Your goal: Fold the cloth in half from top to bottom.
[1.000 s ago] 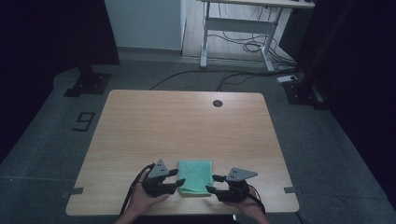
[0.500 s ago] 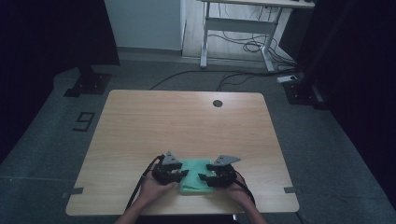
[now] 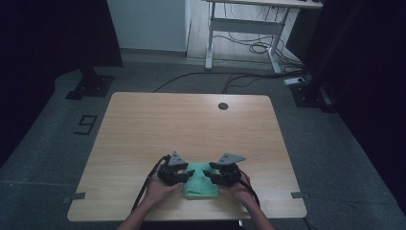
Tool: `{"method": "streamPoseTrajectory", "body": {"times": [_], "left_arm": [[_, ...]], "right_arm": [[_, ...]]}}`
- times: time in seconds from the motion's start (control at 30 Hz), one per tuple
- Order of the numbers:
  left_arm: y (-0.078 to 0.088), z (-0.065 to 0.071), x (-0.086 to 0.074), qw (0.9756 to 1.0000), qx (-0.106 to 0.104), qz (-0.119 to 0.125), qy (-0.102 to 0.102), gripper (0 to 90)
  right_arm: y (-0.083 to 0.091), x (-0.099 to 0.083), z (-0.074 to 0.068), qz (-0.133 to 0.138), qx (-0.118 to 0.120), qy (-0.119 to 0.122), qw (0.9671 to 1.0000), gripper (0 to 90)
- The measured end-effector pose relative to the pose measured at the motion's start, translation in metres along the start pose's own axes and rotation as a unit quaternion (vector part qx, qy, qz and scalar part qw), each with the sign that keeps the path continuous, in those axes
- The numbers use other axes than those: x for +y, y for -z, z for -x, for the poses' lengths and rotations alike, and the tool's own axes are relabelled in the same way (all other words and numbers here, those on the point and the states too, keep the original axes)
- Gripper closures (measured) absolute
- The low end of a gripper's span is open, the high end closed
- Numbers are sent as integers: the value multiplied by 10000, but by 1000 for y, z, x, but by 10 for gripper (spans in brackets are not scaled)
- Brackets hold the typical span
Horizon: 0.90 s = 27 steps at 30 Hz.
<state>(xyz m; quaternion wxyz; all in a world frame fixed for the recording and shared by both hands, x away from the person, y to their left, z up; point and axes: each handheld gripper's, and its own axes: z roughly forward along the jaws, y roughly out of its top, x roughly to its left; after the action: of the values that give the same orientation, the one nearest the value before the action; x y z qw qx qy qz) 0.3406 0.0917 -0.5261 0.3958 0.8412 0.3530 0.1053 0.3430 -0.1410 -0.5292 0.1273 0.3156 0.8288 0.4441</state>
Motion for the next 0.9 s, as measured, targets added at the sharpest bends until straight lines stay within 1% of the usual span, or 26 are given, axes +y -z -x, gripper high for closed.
{"method": "streamPoseTrajectory", "body": {"times": [0.07,0.17,0.23,0.27,0.3,0.37,0.5,0.6,0.7,0.83,0.9], "left_arm": [[-6,-2,0,10000,13,-66,43,593],[-11,-3,-2,9999,13,-138,52,597],[-13,-4,-4,9998,14,-154,83,597],[-14,-4,-4,9998,2,-163,98,597],[-14,-5,-5,9998,-12,-158,105,595],[-14,-6,-6,9998,-55,-133,151,596],[-15,-7,-6,9998,-68,-131,137,596],[-16,-8,-6,9997,-101,-143,154,599],[-18,-9,-3,9997,-89,-207,69,605],[-23,-11,3,9997,-46,-241,27,606],[-25,-13,5,9997,-64,-231,25,606]], "right_arm": [[-9,3,0,-75,-35,2,10000,605],[-21,5,0,-219,-96,43,9997,620],[-27,3,2,-334,-141,-49,9993,622],[-28,3,3,-340,-130,-127,9993,623],[-27,2,4,-319,-130,-176,9993,625],[-26,0,5,-322,-202,-205,9991,619],[-22,-4,7,-268,-256,-292,9989,609],[-22,-5,7,-254,-267,-300,9989,609],[-24,-5,7,-289,-291,-199,9990,612],[-24,-5,11,-267,-315,-286,9987,614],[-24,-5,11,-296,-385,-245,9985,615]]}}
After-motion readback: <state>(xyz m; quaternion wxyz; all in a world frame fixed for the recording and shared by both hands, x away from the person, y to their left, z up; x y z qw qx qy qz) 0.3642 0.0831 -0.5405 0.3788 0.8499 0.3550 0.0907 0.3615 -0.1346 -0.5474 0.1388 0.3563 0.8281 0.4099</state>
